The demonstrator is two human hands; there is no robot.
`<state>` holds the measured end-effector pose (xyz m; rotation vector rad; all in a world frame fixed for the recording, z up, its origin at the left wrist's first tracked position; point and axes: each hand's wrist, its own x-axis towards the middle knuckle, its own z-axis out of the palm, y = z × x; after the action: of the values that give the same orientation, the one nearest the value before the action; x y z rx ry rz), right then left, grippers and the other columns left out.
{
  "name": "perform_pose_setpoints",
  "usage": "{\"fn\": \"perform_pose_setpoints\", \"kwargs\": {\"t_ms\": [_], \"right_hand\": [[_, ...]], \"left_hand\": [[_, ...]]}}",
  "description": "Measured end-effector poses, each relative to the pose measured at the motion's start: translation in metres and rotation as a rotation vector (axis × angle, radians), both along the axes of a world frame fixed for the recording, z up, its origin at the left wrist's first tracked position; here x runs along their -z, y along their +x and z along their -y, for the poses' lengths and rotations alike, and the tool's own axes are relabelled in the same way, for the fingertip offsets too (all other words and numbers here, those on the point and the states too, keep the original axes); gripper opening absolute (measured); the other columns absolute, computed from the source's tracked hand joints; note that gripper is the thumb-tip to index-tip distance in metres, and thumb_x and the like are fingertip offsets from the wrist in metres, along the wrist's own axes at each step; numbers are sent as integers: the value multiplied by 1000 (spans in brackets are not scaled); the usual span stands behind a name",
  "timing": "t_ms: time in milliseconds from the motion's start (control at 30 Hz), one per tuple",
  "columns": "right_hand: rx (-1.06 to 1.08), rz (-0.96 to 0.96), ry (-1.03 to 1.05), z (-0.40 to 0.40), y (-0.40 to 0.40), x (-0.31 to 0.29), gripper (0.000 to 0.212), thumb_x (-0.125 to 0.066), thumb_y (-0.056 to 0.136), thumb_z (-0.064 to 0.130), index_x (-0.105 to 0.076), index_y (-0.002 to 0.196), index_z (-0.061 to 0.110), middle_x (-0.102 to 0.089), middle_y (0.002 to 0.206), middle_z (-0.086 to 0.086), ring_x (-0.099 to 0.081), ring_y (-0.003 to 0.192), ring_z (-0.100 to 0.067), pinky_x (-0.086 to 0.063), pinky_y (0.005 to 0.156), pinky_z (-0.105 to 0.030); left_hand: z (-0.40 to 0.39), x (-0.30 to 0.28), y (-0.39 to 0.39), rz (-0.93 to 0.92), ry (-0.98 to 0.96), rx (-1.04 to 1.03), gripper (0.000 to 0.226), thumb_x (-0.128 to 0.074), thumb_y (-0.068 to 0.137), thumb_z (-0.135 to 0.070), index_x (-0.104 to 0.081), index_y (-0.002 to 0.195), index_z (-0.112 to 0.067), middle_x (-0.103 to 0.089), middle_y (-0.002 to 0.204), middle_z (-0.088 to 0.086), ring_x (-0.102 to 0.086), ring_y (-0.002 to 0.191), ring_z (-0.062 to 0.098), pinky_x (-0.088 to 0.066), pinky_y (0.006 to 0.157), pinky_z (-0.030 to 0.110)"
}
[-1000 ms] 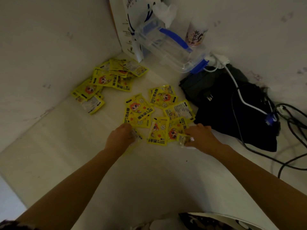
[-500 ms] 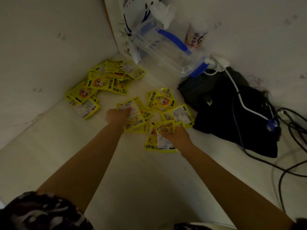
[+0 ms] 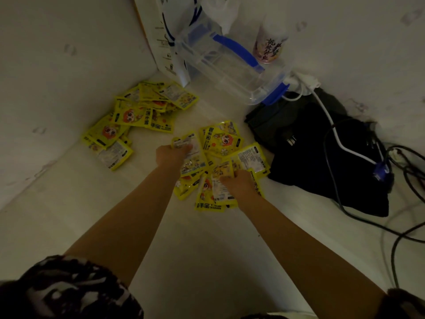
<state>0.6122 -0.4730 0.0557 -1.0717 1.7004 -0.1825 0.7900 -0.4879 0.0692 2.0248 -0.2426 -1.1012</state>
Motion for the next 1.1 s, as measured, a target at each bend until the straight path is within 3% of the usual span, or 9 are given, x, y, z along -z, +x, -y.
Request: {"fn": "perform_pose_setpoints", "kwargs": {"t_ms": [167,333,433,500,600,733,867,1000,1100], "right_hand": [[2,-4,-15,-1,6,1,24,-61,86,26,-59,85,2,-59,91,-18,-62,91,-34,-49,75,-44],[88,66,-33,1,11,1,46,-58,87,25,-53,130,10,-59,128,-13,-56,117,-33,-48,97,-51],[126,90,-35,-1,10,2,51,-56,90,23,-45,139,13,-52,138,-11,-52,124,-33,-47,100,-51],[107,99,-65,-5,8,-3,48,-56,91,18,-46,137,12,-53,136,-11,-52,124,-32,-45,102,-50],[75,105,-87,-9,2,-19,41,-56,92,15,-50,133,9,-56,131,-11,-54,121,-32,-45,102,-50],[41,152,-93,-5,-18,-45,19,-53,94,6,-62,111,9,-64,116,-16,-60,109,-33,-50,95,-47],[-163,61,-174,11,-44,-58,23,-53,93,5,-59,114,-2,-62,118,-22,-59,110,-36,-48,93,-45],[-385,-81,-184,26,-62,-59,29,-52,95,13,-53,122,3,-59,122,-17,-57,111,-29,-46,87,-33],[-538,-192,-178,32,-65,-59,29,-47,98,15,-49,123,0,-55,124,-18,-55,109,-30,-36,78,-26]], "left_hand": [[-8,-5,1,11,-32,-30,22,-83,70,-20,-70,82,-8,-66,77,11,-63,72,23,-53,67,35],[-18,-6,1,-40,-58,-104,26,-79,74,-21,-68,88,-3,-65,79,12,-61,71,23,-50,61,34],[-25,-4,4,-70,-72,-141,33,-79,74,-18,-67,100,-1,-67,88,13,-65,78,26,-54,68,37],[-30,-4,6,-94,-85,-147,28,-79,73,-14,-65,94,-4,-67,89,15,-67,80,30,-57,73,46],[-40,-8,11,-129,-108,-156,24,-76,76,-3,-62,95,-5,-65,84,11,-64,75,27,-56,68,39],[-56,-12,26,-265,-167,-160,40,-72,77,5,-55,112,-5,-65,100,15,-66,80,27,-56,80,50],[-76,-15,46,-310,-153,-109,64,-74,73,8,-45,128,-8,-62,110,16,-66,92,31,-55,78,49],[-88,-20,50,-240,-69,11,37,-72,76,7,-55,104,-8,-65,93,11,-67,73,22,-57,51,30],[-92,-13,51,-203,-45,88,22,-74,74,5,-65,90,-7,-68,94,15,-69,64,20,-58,56,31]]}}
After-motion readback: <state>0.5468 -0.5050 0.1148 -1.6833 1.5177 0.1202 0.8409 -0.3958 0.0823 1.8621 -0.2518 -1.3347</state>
